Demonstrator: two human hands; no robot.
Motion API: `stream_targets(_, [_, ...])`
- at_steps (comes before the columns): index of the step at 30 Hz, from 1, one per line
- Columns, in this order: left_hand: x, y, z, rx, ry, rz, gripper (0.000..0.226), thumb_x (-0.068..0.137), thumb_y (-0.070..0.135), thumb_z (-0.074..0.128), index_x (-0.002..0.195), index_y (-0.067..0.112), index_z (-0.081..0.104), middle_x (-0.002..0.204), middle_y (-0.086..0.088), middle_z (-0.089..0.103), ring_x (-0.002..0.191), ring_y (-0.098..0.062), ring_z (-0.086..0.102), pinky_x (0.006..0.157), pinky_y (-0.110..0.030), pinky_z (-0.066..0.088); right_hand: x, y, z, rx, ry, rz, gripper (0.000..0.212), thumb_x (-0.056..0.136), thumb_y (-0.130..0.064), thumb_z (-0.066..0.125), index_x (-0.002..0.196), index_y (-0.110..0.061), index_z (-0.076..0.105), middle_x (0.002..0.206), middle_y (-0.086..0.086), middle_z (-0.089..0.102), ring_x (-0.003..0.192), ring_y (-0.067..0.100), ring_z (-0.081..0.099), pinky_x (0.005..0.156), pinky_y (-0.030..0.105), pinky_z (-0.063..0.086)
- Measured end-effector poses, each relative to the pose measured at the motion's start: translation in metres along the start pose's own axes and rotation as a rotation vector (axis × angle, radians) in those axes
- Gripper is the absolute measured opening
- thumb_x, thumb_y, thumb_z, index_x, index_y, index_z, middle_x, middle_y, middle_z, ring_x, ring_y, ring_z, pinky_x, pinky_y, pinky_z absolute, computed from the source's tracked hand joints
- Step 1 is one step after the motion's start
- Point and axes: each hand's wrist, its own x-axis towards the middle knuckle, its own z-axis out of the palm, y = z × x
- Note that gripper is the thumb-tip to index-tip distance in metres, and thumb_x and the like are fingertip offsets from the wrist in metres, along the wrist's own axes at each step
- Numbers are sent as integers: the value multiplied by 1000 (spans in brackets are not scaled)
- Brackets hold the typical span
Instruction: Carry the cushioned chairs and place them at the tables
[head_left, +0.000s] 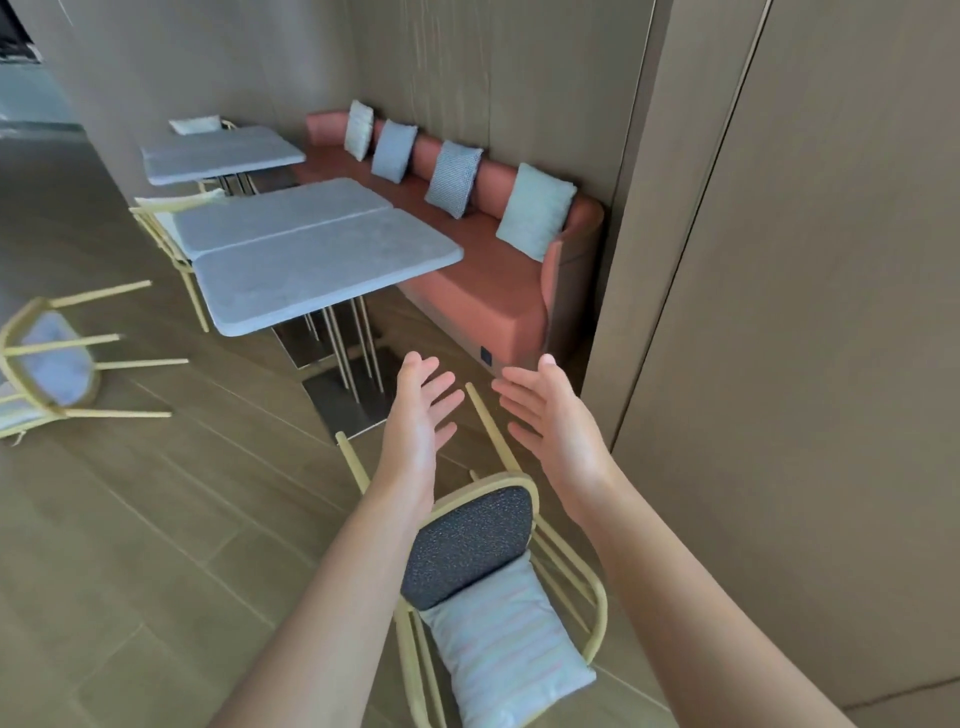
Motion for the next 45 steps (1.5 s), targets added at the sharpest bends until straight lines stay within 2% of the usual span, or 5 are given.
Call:
stream_targets(15, [38, -12, 46, 57, 54, 14, 42, 105, 57, 28, 125, 36, 58, 123, 12, 68, 111, -5, 66, 106, -41, 45, 51, -15, -41, 89, 34, -14, 51, 105, -52, 32, 136, -22, 58, 132, -6, 66, 127, 10, 56, 117, 40, 37])
stream_targets(26, [10, -46, 126, 10, 283, 42, 46, 105, 57, 28, 132, 32, 55, 134, 5, 63, 114, -7, 64, 106, -41, 44, 75, -18, -124, 65, -228, 68, 52, 103, -54, 33, 139, -23, 54, 132, -7, 65, 121, 6, 57, 105, 29, 42])
stream_targets(30, [-11, -76, 145, -1, 359, -16, 58, 105, 58, 24, 143, 25, 51, 140, 1, 61, 120, -13, 62, 107, -42, 42, 79, 5, -145, 75, -277, 154, 43, 104, -53, 34, 126, -26, 59, 122, -9, 69, 116, 6, 59, 102, 30, 43])
stream_targets(39, [-40, -113, 132, 37, 515, -90, 56, 105, 58, 29, 147, 26, 48, 145, 2, 56, 124, -13, 58, 114, -44, 39, 57, 49, -148, 23, -380, 306, 37, 103, -53, 37, 117, -29, 62, 119, -9, 70, 118, 9, 59, 99, 31, 44])
stream_targets(45, [-47, -156, 110, -38, 518, -212, 56, 104, 58, 31, 139, 23, 57, 135, 1, 63, 118, -14, 63, 99, -38, 46, 51, 79, -151, -16, -356, 375, 35, 103, -53, 39, 110, -30, 65, 117, -10, 71, 116, 5, 61, 99, 29, 46])
